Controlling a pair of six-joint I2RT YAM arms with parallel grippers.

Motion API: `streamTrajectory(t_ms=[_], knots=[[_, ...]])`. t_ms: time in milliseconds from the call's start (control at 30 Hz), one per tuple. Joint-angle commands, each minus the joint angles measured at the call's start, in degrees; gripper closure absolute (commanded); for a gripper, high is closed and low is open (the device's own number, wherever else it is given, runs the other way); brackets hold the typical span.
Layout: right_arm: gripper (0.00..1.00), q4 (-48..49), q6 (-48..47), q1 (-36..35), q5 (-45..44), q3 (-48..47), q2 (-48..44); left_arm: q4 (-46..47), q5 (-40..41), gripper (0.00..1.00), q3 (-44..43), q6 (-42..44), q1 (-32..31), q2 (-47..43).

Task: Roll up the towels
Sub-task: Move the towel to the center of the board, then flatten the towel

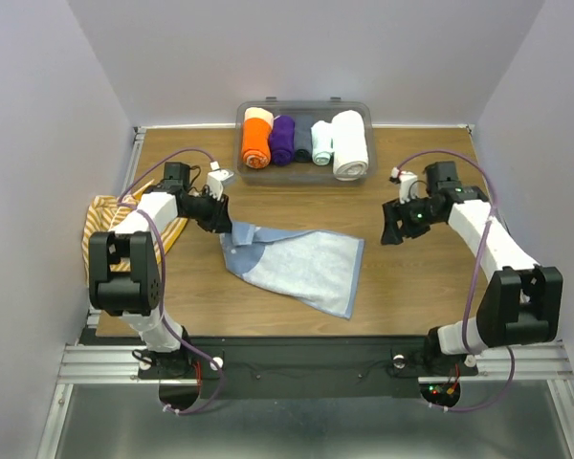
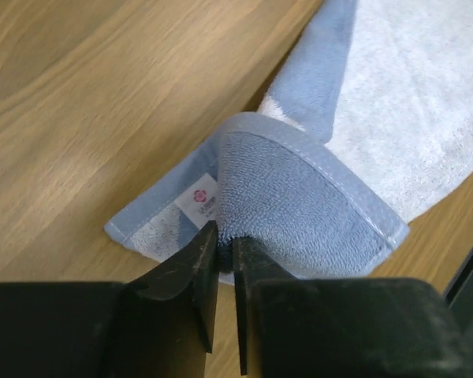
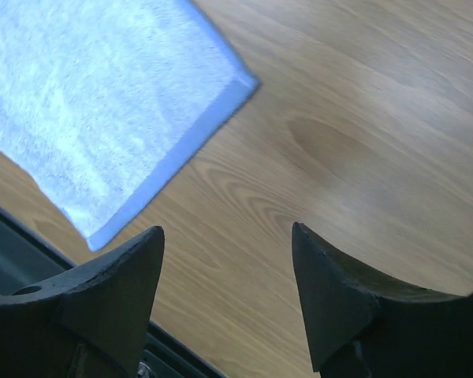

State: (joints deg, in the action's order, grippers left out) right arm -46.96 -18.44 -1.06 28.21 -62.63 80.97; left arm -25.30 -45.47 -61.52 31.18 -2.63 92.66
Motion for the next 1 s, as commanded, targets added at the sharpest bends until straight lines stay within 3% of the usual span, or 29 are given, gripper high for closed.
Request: streamTrajectory(t_ms=[0, 67, 167, 200, 367, 500, 600, 967], knots=[[0.3, 3.61, -0.29, -4.03, -1.22, 0.05, 1.9, -4.31, -0.76, 0.66, -3.26, 1.42, 1.49, 3.39], [0.35, 4.77, 0.51, -4.74, -2.54, -0.65, 5.5, -4.67, 0.03, 0.59, -3.61, 1.34, 2.11, 3.93], [0.4, 7.14, 2.96, -7.8, -4.03, -1.27, 9.54, -4.67, 1.17, 0.31, -4.66, 0.64, 5.27, 3.14], [0.41, 8.1, 3.58, -8.6, -4.82, -1.09, 10.25, -5.19, 1.44, 0.27, -5.19, 0.81, 5.62, 2.88], [0.43, 14.61, 6.74, -12.12, -11.32, -0.3, 14.38, -9.67, 1.44, 0.25, -10.01, 7.21, 7.2, 0.77], [0.43, 15.93, 8.06, -13.52, -11.42, -1.18, 17.9, -16.78, 1.09, 0.26, -11.08, 26.59, 7.12, -3.7], [0.43, 16.37, 8.59, -14.75, -12.65, -2.14, 20.1, -18.99, 2.14, 0.26, -10.73, 33.66, 7.03, -5.99], [0.52, 16.81, 9.74, -18.01, -13.62, -4.61, 23.62, -18.56, 3.9, 0.26, -9.24, 35.88, 5.97, -9.34]])
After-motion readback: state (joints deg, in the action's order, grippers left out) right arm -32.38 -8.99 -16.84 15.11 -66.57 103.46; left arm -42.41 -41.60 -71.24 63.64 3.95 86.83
